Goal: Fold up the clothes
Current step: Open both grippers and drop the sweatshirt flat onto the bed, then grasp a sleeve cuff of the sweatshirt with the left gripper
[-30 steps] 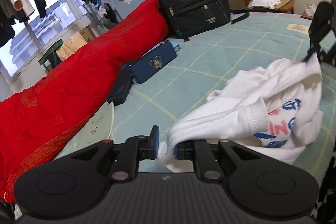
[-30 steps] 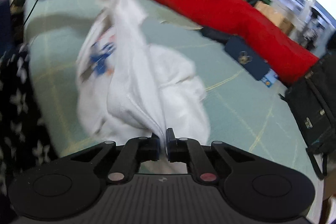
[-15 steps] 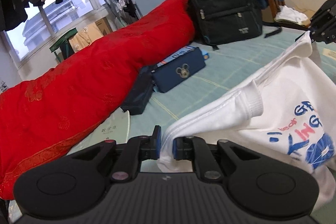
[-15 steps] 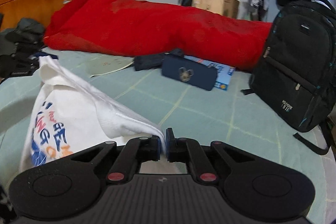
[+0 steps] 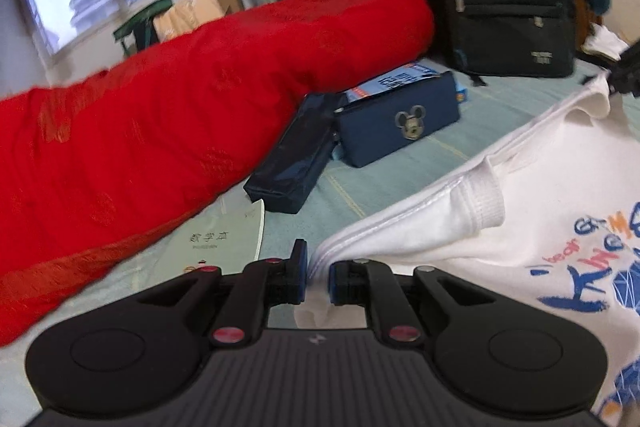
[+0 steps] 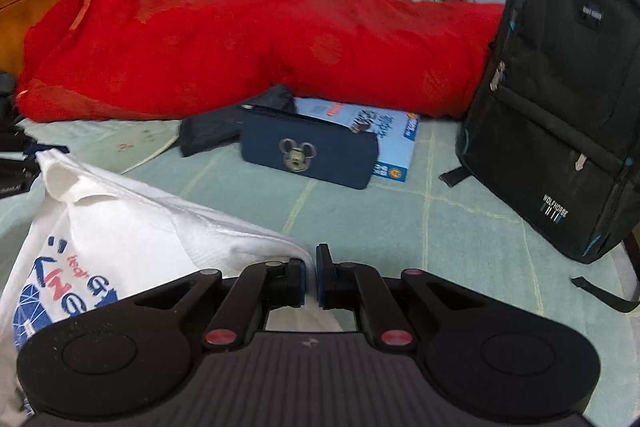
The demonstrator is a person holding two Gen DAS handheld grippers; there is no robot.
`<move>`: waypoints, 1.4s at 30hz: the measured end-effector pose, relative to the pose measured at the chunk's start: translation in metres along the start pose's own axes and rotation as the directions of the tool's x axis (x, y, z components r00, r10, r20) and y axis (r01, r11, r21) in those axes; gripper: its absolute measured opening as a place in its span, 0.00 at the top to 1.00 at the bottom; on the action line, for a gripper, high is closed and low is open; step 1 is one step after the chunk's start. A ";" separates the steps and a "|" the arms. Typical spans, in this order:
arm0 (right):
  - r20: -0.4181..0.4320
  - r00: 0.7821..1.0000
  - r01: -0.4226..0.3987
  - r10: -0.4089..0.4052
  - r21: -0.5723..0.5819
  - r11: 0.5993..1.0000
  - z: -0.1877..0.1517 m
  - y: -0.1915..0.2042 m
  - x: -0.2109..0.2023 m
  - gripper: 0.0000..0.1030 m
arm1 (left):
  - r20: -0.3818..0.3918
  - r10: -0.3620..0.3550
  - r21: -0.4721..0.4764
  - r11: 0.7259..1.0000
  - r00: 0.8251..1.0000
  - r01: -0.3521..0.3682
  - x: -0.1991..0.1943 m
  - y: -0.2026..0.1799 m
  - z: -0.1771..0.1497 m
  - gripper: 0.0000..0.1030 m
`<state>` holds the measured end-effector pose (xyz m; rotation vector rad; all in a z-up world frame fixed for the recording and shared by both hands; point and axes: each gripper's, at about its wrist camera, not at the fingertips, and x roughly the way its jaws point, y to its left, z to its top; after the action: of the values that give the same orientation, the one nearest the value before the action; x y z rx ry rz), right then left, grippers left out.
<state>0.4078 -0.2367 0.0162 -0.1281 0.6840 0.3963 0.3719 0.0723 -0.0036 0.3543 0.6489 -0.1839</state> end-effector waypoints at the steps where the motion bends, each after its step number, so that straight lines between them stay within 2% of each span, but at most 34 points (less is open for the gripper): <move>1: -0.008 1.000 0.007 -0.007 0.013 1.000 0.004 -0.003 0.009 0.92 | -0.008 0.001 -0.017 1.000 1.000 -0.001 0.009 0.001 0.002 0.90; 4: -0.052 0.999 0.020 -0.017 0.041 0.999 0.007 -0.008 0.036 0.92 | -0.058 0.016 -0.064 0.998 0.998 -0.019 0.038 0.002 0.002 0.87; 5: -0.069 0.997 0.023 -0.019 0.049 0.999 0.007 -0.009 0.045 0.92 | -0.079 0.025 -0.075 0.997 0.997 -0.031 0.048 0.001 0.001 0.82; 7: -0.103 0.994 0.030 -0.023 0.065 0.997 0.007 -0.011 0.063 0.90 | -0.118 0.016 -0.085 0.996 0.993 -0.026 0.060 0.000 -0.003 0.82; 11: -0.124 0.992 0.006 0.006 0.101 0.995 -0.003 -0.015 0.066 0.74 | -0.150 -0.005 -0.068 0.998 0.989 -0.006 0.060 -0.004 -0.014 0.78; 14: -0.122 0.992 -0.012 0.028 0.136 0.991 -0.013 -0.017 0.045 0.64 | -0.161 -0.006 -0.049 0.999 0.987 -0.001 0.038 -0.005 -0.020 0.68; 16: -0.126 0.990 -0.037 0.058 0.159 0.987 -0.020 -0.017 0.025 0.48 | -0.162 -0.029 -0.062 0.998 0.986 0.020 0.015 -0.007 -0.026 0.64; 23: -0.134 0.985 -0.092 0.108 0.122 0.988 -0.070 0.004 -0.058 0.37 | -0.164 -0.109 -0.106 0.990 0.980 0.093 -0.065 -0.015 -0.049 0.51; 25: -0.132 0.984 -0.104 0.118 0.112 0.988 -0.090 0.013 -0.080 0.32 | -0.164 -0.132 -0.118 0.986 0.978 0.114 -0.087 -0.017 -0.055 0.44; 27: -0.128 0.983 -0.115 0.130 0.121 0.986 -0.110 0.020 -0.098 0.25 | -0.157 -0.158 -0.128 0.982 0.975 0.139 -0.108 -0.027 -0.064 0.33; 30: -0.125 0.982 -0.123 0.142 0.150 0.981 -0.142 0.035 -0.119 0.22 | -0.148 -0.190 -0.149 0.974 0.970 0.168 -0.132 -0.041 -0.078 0.31; 34: -0.128 0.985 -0.091 0.118 0.201 0.975 -0.179 0.061 -0.132 0.17 | -0.142 -0.192 -0.209 0.965 0.971 0.160 -0.143 -0.055 -0.093 0.29; 39: -0.086 0.992 -0.071 0.095 0.250 0.966 -0.212 0.088 -0.152 0.15 | -0.156 -0.181 -0.333 0.935 0.971 0.121 -0.131 -0.062 -0.105 0.29; 42: -0.054 0.994 -0.082 0.100 0.277 0.957 -0.225 0.100 -0.161 0.15 | -0.158 -0.163 -0.361 0.927 0.974 0.097 -0.118 -0.065 -0.102 0.29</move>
<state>0.1226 -0.2502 -0.0532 0.1551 0.8068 0.3826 0.2045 0.0572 -0.0232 -0.0194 0.8747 -0.1588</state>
